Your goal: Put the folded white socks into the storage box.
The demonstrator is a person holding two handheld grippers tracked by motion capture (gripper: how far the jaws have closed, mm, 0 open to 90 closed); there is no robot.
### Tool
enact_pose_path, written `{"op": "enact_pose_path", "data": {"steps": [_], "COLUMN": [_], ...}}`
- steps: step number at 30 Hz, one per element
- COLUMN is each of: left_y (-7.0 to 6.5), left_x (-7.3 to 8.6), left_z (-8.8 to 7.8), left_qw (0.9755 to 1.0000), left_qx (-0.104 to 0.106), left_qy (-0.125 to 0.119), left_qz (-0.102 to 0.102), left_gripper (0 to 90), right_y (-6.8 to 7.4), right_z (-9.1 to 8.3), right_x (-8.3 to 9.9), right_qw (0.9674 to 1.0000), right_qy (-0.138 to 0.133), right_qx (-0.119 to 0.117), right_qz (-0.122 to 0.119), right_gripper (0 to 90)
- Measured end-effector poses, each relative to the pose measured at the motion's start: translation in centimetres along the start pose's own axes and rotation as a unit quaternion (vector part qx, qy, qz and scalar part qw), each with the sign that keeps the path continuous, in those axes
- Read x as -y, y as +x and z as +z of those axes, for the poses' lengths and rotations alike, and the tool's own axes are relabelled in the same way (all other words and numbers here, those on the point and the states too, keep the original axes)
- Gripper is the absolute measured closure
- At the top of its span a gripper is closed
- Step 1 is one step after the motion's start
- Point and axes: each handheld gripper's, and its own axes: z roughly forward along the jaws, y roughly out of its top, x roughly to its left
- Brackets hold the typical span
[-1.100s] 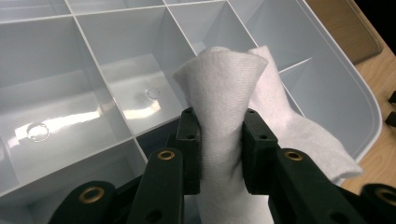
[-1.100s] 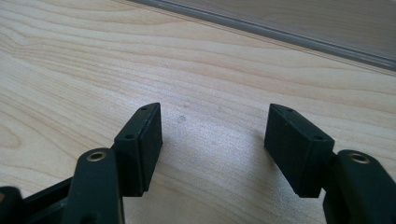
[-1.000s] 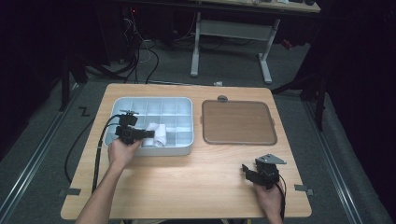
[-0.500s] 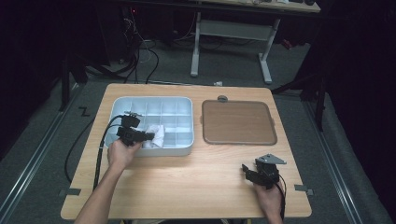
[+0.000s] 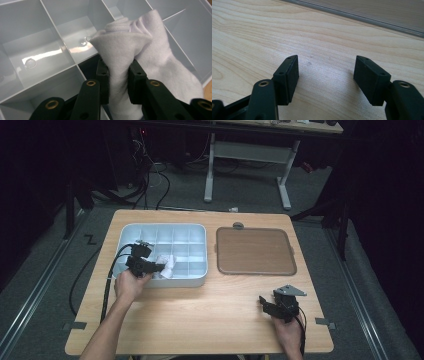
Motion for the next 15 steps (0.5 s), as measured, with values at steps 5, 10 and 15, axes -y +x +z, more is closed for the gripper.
{"op": "enact_pose_path", "data": {"steps": [5,10,15], "left_y": [-0.01,0.06,0.08], "left_x": [0.23,0.37,0.66], "left_z": [0.12,0.19,0.36], "left_qw": [0.9999,0.9998,0.9995], "left_qx": [-0.007,-0.01,-0.017], "left_qy": [0.007,0.012,0.018], "left_qz": [0.007,0.011,0.019], "left_gripper": [75.6,75.7,76.0], "right_y": [0.0,0.0,0.0], "right_z": [0.0,0.0,0.0], "right_x": [0.0,0.0,0.0], "right_qw": [1.0,1.0,1.0], "right_qy": [0.0,0.0,0.0], "right_qx": [0.0,0.0,0.0], "right_qz": [0.0,0.0,0.0], "right_gripper": [37.4,37.4,37.4]}}
